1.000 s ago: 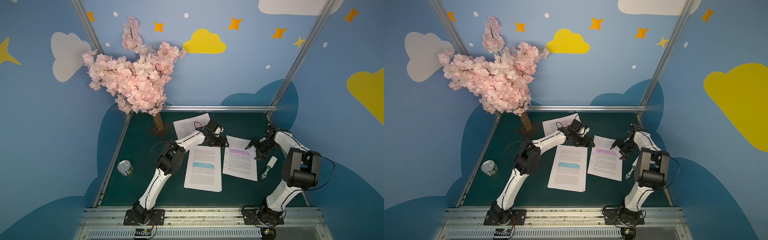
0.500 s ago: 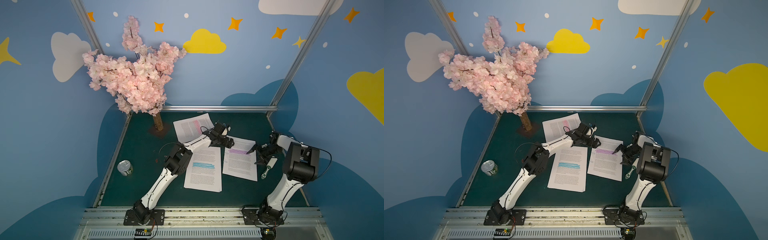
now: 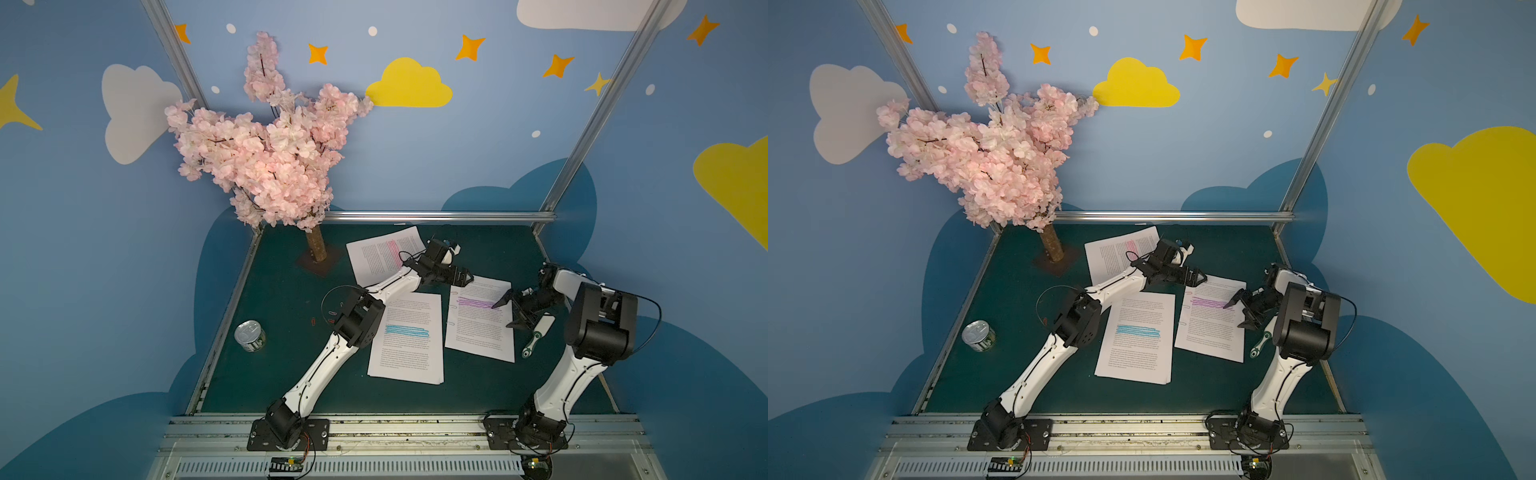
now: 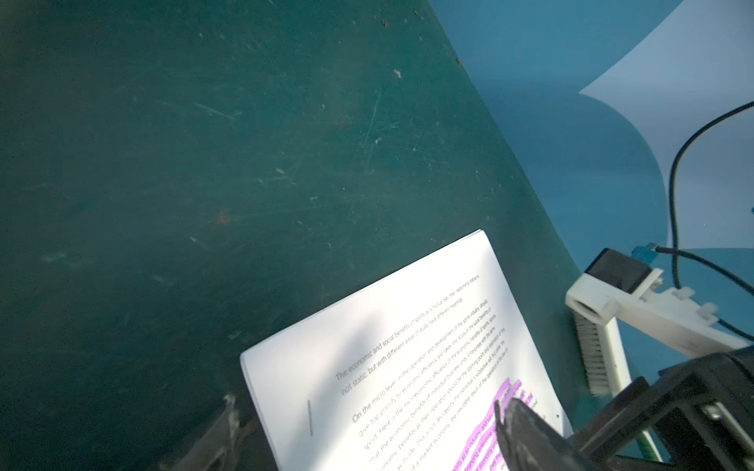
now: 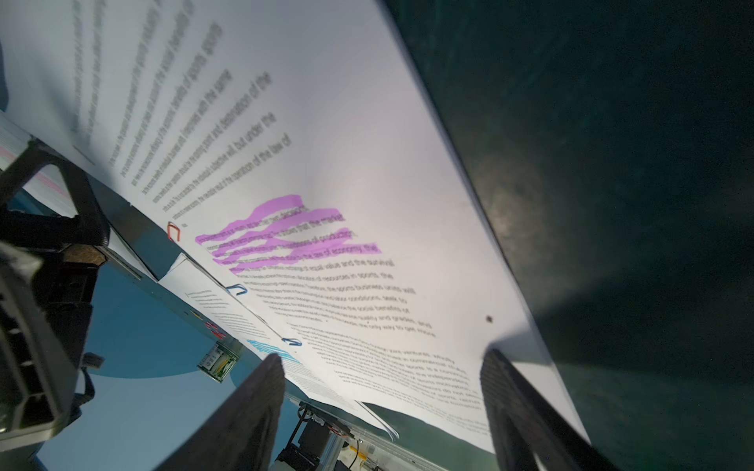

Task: Unclip the paperclips from the documents
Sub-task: Pick up the document from the center of the board.

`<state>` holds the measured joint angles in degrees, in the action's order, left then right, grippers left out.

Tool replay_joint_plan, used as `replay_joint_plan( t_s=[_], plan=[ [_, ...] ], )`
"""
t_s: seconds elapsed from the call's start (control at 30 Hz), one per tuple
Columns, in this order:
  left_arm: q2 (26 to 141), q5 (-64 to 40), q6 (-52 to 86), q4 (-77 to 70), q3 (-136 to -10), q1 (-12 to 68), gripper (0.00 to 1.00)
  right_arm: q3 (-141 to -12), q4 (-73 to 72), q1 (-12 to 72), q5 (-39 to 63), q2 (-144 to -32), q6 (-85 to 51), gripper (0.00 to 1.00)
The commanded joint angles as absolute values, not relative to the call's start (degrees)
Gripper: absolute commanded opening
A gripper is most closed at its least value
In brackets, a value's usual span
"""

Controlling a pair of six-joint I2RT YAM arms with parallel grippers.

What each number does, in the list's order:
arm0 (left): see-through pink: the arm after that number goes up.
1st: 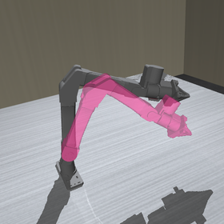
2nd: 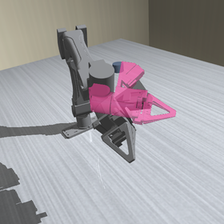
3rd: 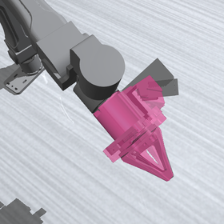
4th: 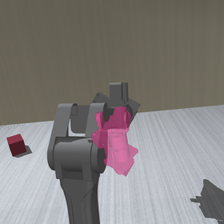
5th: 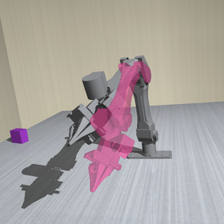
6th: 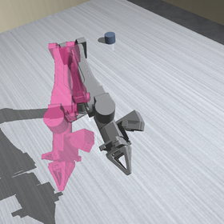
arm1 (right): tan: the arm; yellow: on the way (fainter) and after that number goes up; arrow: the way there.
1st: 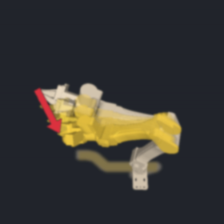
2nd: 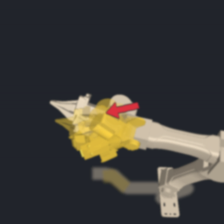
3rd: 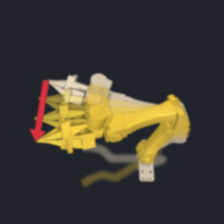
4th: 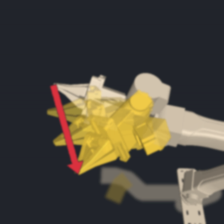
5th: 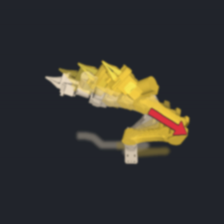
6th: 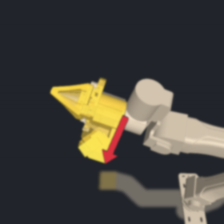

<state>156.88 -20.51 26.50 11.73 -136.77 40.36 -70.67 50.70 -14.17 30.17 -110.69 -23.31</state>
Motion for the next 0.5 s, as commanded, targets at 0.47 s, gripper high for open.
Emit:
replay_joint_plan(
  t_s=[0.47],
  plan=[
    [160.54,-41.40,28.77,14.87,-136.00,40.15,0.98,-70.74,49.38,-13.36,33.21,-116.28,-19.87,0.73]
  ],
)
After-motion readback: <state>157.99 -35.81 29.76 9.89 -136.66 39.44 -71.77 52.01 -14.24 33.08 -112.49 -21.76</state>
